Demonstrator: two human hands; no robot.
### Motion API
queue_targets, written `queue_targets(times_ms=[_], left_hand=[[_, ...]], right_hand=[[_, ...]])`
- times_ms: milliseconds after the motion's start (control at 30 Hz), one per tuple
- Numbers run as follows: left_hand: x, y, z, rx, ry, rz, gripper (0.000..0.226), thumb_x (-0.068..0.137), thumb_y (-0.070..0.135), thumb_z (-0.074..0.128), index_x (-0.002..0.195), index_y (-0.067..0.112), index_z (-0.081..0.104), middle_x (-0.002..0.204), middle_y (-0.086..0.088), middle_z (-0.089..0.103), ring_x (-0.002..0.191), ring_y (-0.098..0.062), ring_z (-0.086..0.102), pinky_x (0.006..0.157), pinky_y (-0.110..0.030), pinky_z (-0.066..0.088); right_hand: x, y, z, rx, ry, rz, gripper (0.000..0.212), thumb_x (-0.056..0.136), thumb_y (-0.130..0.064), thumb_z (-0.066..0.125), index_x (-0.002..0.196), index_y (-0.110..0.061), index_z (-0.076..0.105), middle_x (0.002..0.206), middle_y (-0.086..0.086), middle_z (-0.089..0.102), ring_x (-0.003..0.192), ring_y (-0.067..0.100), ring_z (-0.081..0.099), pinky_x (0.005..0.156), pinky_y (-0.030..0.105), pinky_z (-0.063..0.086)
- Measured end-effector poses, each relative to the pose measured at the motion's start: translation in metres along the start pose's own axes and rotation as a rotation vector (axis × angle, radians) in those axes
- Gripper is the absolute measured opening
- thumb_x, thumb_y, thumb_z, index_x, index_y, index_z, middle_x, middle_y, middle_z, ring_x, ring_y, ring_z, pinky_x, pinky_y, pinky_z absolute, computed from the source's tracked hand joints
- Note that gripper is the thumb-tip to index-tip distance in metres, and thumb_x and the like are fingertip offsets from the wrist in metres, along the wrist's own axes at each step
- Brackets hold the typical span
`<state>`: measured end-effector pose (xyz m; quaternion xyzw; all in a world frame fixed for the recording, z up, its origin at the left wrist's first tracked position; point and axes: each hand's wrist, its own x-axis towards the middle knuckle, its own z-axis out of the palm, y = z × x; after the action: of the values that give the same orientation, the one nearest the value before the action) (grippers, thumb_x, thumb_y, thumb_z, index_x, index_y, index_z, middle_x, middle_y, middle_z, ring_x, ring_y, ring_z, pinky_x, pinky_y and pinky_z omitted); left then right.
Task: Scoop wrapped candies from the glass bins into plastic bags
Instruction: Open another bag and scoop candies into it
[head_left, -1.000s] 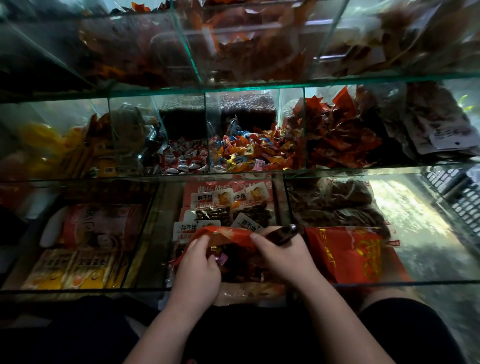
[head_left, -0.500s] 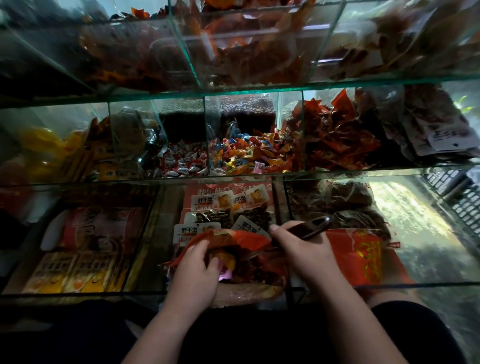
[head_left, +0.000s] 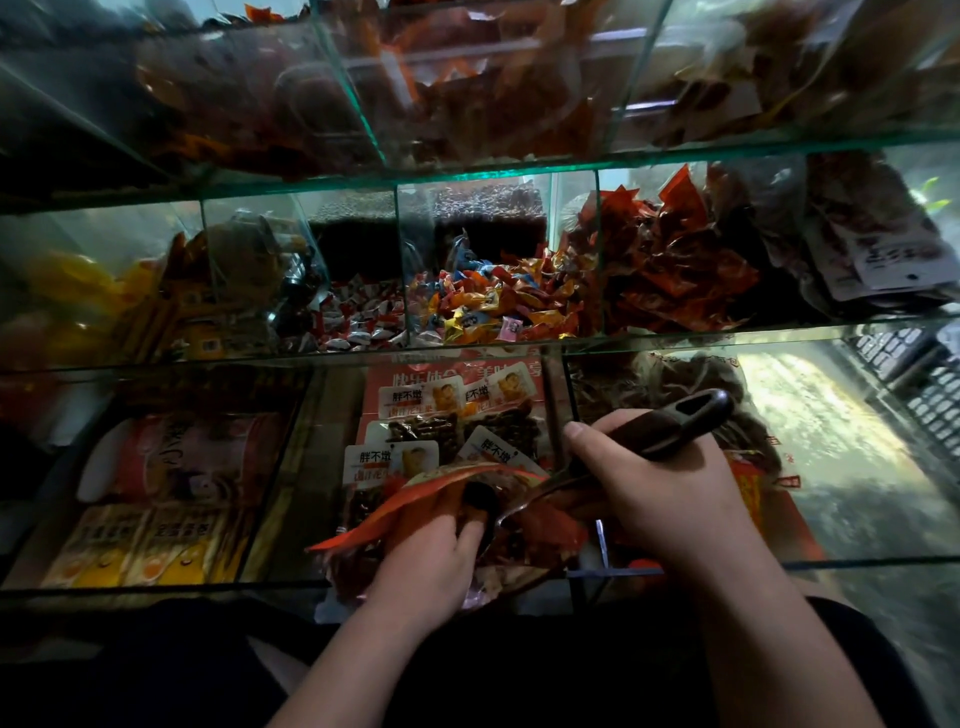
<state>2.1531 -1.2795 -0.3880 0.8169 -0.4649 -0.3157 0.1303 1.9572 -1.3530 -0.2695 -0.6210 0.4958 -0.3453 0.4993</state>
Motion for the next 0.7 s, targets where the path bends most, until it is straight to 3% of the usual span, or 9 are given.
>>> queue_targets(times_ms=[67,100,167,233,300,333,433,567,700], left_hand=[[0.000,-0.001,0.003,0.106,0.103,0.006,0.035,0.102,0.054,0.033,0.098,0.028,0.056,0.113,0.004,0.060,0.112,-0.018,0.055,0.103,-0.042,0.042],[-0.001,-0.001,0.005,0.168,0.182,0.016,0.036,0.102,0.052,0.031,0.111,0.027,0.056,0.131,-0.002,0.053,0.131,-0.024,0.044,0.115,-0.046,0.030],[-0.006,0.001,0.007,0.193,0.301,0.051,0.042,0.103,0.049,0.029,0.132,0.027,0.051,0.150,-0.005,0.039,0.145,-0.027,0.026,0.121,-0.047,0.015],[-0.009,0.002,0.007,0.087,0.296,0.138,0.034,0.104,0.046,0.033,0.127,0.032,0.053,0.134,0.003,0.052,0.134,-0.023,0.042,0.112,-0.042,0.032],[-0.012,0.003,0.004,-0.026,0.270,0.203,0.022,0.105,0.044,0.038,0.114,0.035,0.056,0.107,0.015,0.058,0.113,-0.016,0.057,0.089,-0.032,0.043],[-0.014,0.002,0.001,-0.061,0.277,0.224,0.026,0.104,0.043,0.040,0.119,0.032,0.059,0.108,0.017,0.057,0.113,-0.012,0.056,0.089,-0.029,0.042],[-0.018,0.004,-0.010,-0.107,0.426,0.268,0.043,0.104,0.040,0.046,0.141,0.021,0.056,0.138,0.012,0.051,0.134,-0.006,0.040,0.110,-0.026,0.031],[-0.028,0.018,-0.033,-0.192,0.662,0.438,0.032,0.095,0.033,0.061,0.125,0.025,0.068,0.130,0.021,0.054,0.125,0.010,0.042,0.104,-0.007,0.028],[-0.017,0.035,-0.063,-0.214,0.770,0.566,0.024,0.088,0.023,0.068,0.111,0.017,0.074,0.122,0.011,0.062,0.119,-0.004,0.055,0.105,-0.013,0.038]], right_hand=[[-0.004,-0.005,-0.002,0.027,-0.030,-0.019,0.020,0.092,-0.035,0.073,0.073,-0.031,0.076,0.064,-0.004,0.076,0.059,0.008,0.075,0.049,0.016,0.055],[-0.004,-0.006,-0.003,0.059,-0.046,-0.020,0.018,0.092,-0.035,0.072,0.075,-0.030,0.076,0.067,-0.001,0.077,0.062,0.012,0.077,0.051,0.022,0.059],[-0.007,-0.008,-0.005,0.057,-0.058,-0.029,0.016,0.092,-0.038,0.071,0.079,-0.032,0.077,0.071,-0.001,0.078,0.066,0.016,0.078,0.055,0.031,0.060],[-0.011,-0.012,-0.008,0.020,-0.063,-0.078,0.015,0.091,-0.042,0.070,0.082,-0.033,0.077,0.072,-0.002,0.078,0.067,0.014,0.078,0.060,0.033,0.060],[-0.012,-0.015,-0.009,0.085,-0.054,-0.069,0.015,0.093,-0.040,0.070,0.082,-0.031,0.076,0.070,-0.001,0.078,0.067,0.014,0.078,0.059,0.031,0.060],[-0.011,-0.017,-0.008,0.116,-0.066,-0.037,0.019,0.094,-0.038,0.069,0.080,-0.026,0.076,0.072,0.002,0.079,0.069,0.018,0.079,0.059,0.029,0.061],[-0.017,-0.014,-0.013,0.242,-0.163,0.083,0.038,0.101,-0.023,0.062,0.066,-0.009,0.064,0.095,0.021,0.079,0.091,0.035,0.078,0.056,0.012,0.054],[-0.015,-0.036,-0.015,0.411,-0.030,-0.011,0.039,0.097,-0.020,0.063,0.062,-0.034,0.073,0.067,0.007,0.077,0.055,0.027,0.076,0.048,0.028,0.058],[-0.014,-0.046,-0.019,0.527,0.022,-0.130,0.020,0.082,-0.030,0.078,0.063,-0.032,0.073,0.068,0.002,0.078,0.057,0.030,0.076,0.051,0.030,0.060]])
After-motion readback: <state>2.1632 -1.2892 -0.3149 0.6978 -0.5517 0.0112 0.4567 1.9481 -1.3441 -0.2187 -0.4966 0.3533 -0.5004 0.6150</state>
